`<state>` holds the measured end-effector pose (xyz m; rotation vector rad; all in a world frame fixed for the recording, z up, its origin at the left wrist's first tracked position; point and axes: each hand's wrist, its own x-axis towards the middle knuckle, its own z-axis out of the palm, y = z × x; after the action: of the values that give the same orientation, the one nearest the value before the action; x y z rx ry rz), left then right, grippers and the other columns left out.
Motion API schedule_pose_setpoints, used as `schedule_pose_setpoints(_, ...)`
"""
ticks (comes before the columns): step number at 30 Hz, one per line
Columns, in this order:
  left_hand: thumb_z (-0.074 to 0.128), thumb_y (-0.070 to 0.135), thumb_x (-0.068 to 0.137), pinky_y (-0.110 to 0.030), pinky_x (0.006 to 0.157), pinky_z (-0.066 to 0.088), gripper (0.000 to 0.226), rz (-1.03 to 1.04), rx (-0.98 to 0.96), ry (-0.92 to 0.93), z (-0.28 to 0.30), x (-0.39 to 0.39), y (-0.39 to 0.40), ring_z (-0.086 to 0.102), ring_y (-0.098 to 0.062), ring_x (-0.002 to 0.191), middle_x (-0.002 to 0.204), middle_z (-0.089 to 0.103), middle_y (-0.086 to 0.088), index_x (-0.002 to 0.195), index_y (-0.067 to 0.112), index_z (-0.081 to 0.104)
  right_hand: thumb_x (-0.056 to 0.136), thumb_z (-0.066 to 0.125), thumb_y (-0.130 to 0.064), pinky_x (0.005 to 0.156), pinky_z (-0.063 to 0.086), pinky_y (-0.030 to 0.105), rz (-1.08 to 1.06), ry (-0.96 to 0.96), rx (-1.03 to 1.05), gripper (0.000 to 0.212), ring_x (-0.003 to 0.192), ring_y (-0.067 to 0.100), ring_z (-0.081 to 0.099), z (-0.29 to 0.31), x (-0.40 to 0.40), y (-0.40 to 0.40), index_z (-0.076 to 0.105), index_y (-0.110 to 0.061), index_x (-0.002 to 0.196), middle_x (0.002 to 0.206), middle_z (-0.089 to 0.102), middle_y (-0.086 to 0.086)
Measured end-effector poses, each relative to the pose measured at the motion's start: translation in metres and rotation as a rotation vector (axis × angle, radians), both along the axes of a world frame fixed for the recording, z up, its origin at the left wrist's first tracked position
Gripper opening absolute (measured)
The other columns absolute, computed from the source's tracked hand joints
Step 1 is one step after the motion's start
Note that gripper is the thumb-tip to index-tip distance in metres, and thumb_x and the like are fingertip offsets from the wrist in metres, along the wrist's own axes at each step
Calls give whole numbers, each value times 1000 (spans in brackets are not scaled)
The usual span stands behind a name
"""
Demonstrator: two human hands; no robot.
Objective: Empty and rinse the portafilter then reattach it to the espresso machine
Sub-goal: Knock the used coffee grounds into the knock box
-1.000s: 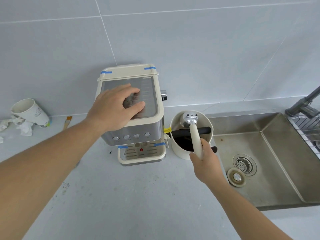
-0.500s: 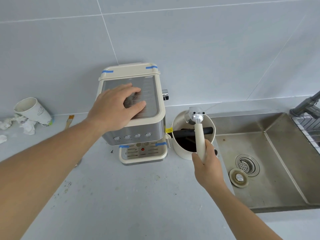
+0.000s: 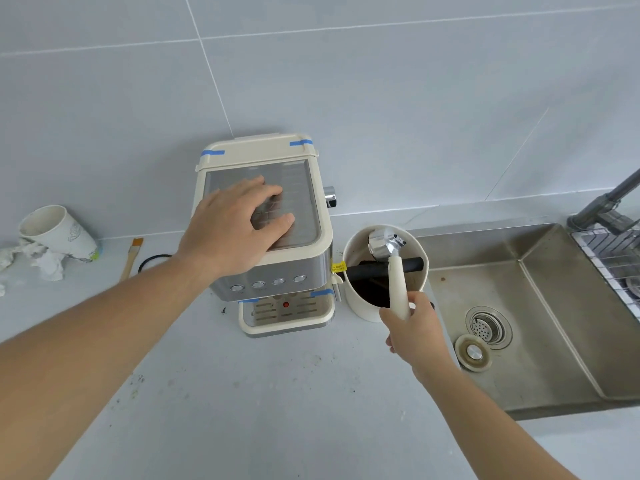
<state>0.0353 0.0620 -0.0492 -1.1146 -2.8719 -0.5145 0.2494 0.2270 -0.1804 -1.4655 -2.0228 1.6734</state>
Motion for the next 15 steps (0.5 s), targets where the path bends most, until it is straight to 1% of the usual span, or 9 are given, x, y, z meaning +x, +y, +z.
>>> schedule_pose_setpoints(2, 48, 57, 89, -38, 113, 23, 51, -1, -2, -1, 1, 0, 0, 38, -18, 136, 152, 42, 7, 135, 35, 50, 89, 64, -14, 51, 55, 33, -49, 67, -69, 31, 54, 23, 60, 4, 0, -1, 51, -14, 118, 101, 62, 17)
schedule_pose_setpoints(3, 48, 57, 89, -38, 112, 23, 52, -3, -3, 0, 2, 0, 0, 39, -18, 135, 152, 42, 7, 135, 35, 50, 90, 64, -12, 51, 55, 32, -75, 97, -100, 29, 52, 21, 59, 7, 1, -2, 52, -12, 116, 97, 64, 18)
schedule_pose_setpoints(6, 47, 58, 88, -37, 113, 22, 52, -22, -5, -6, 1, 0, -2, 38, -17, 136, 152, 42, 7, 135, 35, 50, 91, 66, -10, 54, 54, 34, -145, 208, -207, 19, 54, 22, 59, 16, 1, -4, 58, -9, 109, 86, 65, 15)
schedule_pose_setpoints(10, 44, 61, 88, -37, 117, 18, 55, -30, -13, -20, 0, -2, -3, 34, -18, 140, 155, 37, 6, 138, 35, 47, 95, 60, -10, 49, 43, 31, -193, 361, -392, 5, 59, 19, 51, 35, 3, -11, 61, -5, 96, 88, 58, 12)
schedule_pose_setpoints(12, 43, 61, 89, -38, 117, 17, 56, -42, -7, -17, -2, -3, -3, 33, -15, 141, 156, 37, 5, 138, 35, 47, 97, 56, -12, 46, 39, 28, -214, 457, -515, 10, 55, 17, 48, 45, 6, -14, 63, -6, 101, 81, 56, 8)
schedule_pose_setpoints(15, 40, 62, 89, -38, 118, 16, 56, -58, -5, -21, -2, -4, -4, 31, -14, 141, 155, 36, 6, 137, 36, 46, 97, 49, -15, 41, 36, 24, -245, 610, -709, 27, 48, 15, 45, 60, 14, -20, 62, -4, 117, 71, 55, 6)
